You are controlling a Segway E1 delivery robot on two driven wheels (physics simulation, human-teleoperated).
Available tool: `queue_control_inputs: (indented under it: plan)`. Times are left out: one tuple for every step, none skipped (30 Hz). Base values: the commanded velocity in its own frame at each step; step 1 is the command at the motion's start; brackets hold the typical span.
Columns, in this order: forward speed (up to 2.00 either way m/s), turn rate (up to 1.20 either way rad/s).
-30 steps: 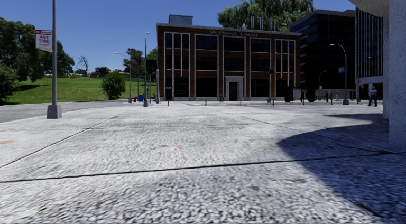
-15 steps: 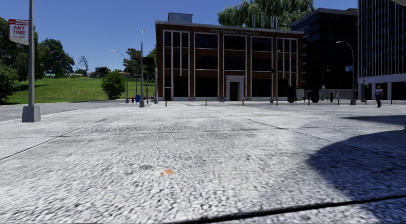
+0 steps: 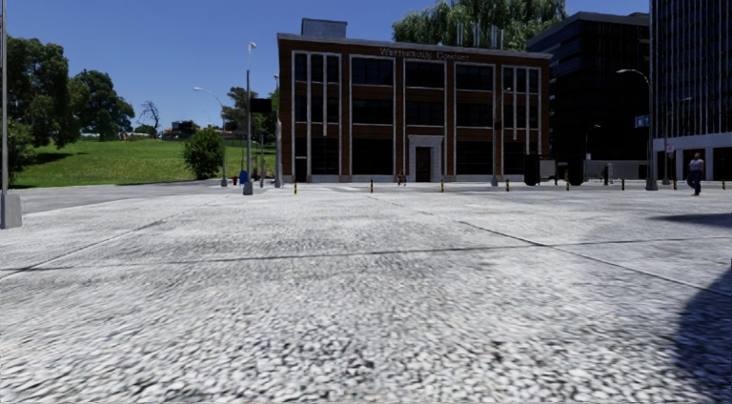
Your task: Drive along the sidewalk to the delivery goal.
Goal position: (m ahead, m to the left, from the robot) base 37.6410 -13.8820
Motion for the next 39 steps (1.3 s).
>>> queue_control_inputs:
  plan:
    - [2.00,0.00]
    - [2.00,0.00]
    - [2.00,0.00]
    - [2.00,0.00]
    - [2.00,0.00]
    - [2.00,0.00]
    - [2.00,0.00]
    - [2.00,0.00]
    - [2.00,0.00]
    - [2.00,0.00]
    - [2.00,0.00]
    - [2.00,0.00]
    - [2.00,0.00]
    - [2.00,0.00]
    - [2.00,0.00]
    - [2.00,0.00]
    - [2.00,0.00]
    - [2.00,0.00]
    - [2.00,0.00]
    - [2.00,0.00]
    - [2.00,0.00]
    - [2.00,0.00]
    - [2.00,0.00]
    - [2.00,0.00]
    - [2.00,0.00]
    - [2.00,0.00]
    - [2.00,0.00]
    - [2.00,0.00]
    - [2.00,0.00]
    - [2.00,0.00]
    - [2.00,0.00]
    - [2.00,0.00]
    - [2.00,0.00]
    - [2.00,0.00]
    - [2.00,0.00]
    - [2.00,0.00]
    - [2.00,0.00]
    - [2.00,0.00]
    - [2.00,0.00]
